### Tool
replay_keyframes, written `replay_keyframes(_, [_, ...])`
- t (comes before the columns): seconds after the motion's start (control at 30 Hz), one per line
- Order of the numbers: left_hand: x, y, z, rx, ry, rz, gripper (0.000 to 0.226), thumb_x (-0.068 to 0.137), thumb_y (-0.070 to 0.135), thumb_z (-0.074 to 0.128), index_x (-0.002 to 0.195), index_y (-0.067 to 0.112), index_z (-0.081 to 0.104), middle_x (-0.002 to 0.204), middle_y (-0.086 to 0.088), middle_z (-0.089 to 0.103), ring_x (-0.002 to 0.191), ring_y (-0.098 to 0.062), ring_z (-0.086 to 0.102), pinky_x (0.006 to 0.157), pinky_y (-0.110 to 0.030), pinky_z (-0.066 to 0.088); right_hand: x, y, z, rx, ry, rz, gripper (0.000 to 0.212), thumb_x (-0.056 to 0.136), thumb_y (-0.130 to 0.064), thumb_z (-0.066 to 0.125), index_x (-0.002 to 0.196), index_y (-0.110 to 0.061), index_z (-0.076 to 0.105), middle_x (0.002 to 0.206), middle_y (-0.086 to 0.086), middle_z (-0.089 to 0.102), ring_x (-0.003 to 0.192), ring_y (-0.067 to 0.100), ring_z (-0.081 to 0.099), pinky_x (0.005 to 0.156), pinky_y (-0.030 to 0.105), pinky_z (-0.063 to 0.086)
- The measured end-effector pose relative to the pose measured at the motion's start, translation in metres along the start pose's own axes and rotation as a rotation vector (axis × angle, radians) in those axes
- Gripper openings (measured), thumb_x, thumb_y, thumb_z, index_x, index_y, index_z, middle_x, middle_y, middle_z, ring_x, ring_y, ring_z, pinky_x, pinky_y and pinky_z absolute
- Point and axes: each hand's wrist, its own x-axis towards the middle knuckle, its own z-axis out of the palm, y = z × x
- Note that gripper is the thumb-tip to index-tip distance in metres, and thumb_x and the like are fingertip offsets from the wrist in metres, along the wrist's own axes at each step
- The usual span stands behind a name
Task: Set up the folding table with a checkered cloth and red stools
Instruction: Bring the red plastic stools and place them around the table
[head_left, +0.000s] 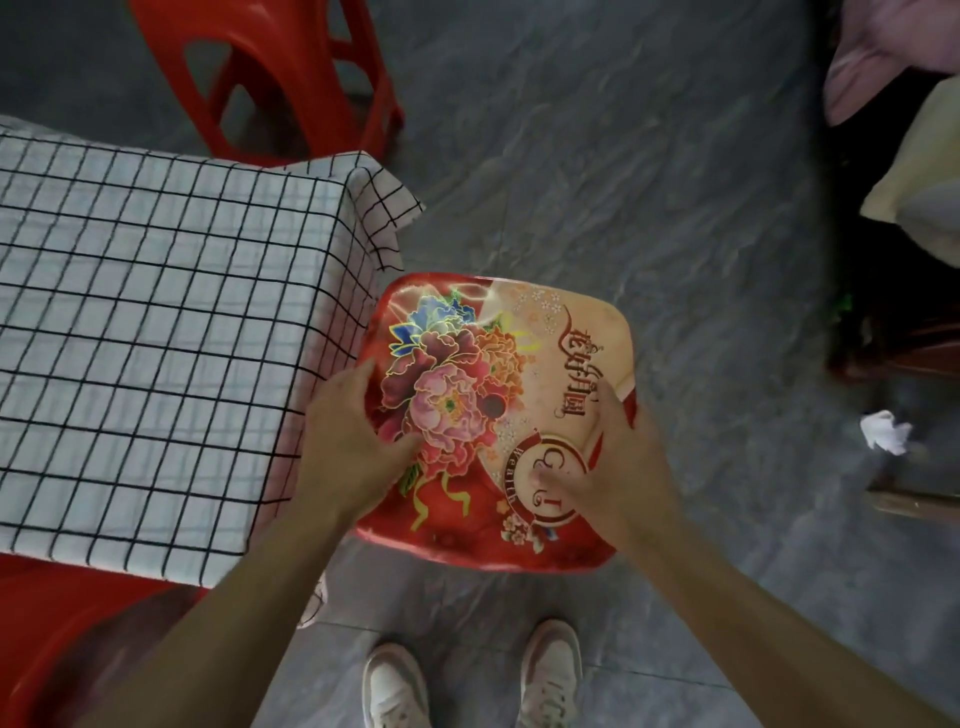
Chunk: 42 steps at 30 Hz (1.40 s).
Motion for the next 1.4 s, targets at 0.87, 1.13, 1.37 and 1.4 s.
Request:
replay_keyframes(0.87, [-0.006,0.015,0.036,-0.025,0.005,-0.203,0.09,0.06,0.036,0.09,0.136,0.015,0.046,0.125,-0.004,0.059,0.105,-0.018,0.056,0.091,-0.038,0.047,0.008,0.038,-0.008,0.085,0.057,0.071,0.115,0.062,-0.044,0.089,0.151,-0.042,0.017,0.15,0.005,0.026,0.139,0.027,0.032,0.11,0.05,0.04])
replay_keyframes(1.13, [-0.02,0.044,0.067,-0.013,-0.021,-0.175,0.095,0.063,0.038,0.088,0.141,0.012,0.041,0.128,-0.003,0.055,0.112,-0.018,0.053,0.096,-0.037,0.044,0.002,0.076,-0.034,0.067,0.071,0.098,0.112,0.063,-0.046,0.088,0.151,-0.039,0.019,0.147,0.006,0.03,0.137,0.028,0.035,0.109,0.052,0.041])
replay_keyframes(1.37, [-0.021,0.077,0.089,-0.046,-0.062,-0.118,0.093,0.063,0.028,0.089,0.142,0.013,0.041,0.131,-0.005,0.055,0.106,-0.01,0.047,0.095,-0.032,0.042,0.004,0.111,-0.056,0.073,0.109,0.11,0.112,0.062,-0.047,0.089,0.151,-0.039,0.021,0.143,0.005,0.036,0.132,0.026,0.041,0.107,0.048,0.043])
replay_keyframes(1.4, [-0.021,0.081,0.092,-0.051,-0.064,-0.109,0.092,0.063,0.027,0.09,0.141,0.013,0.042,0.13,-0.004,0.055,0.103,-0.008,0.046,0.093,-0.029,0.04,0.004,0.115,-0.06,0.076,0.11,0.114,0.112,0.062,-0.046,0.089,0.151,-0.038,0.021,0.143,0.005,0.036,0.132,0.026,0.041,0.107,0.047,0.043])
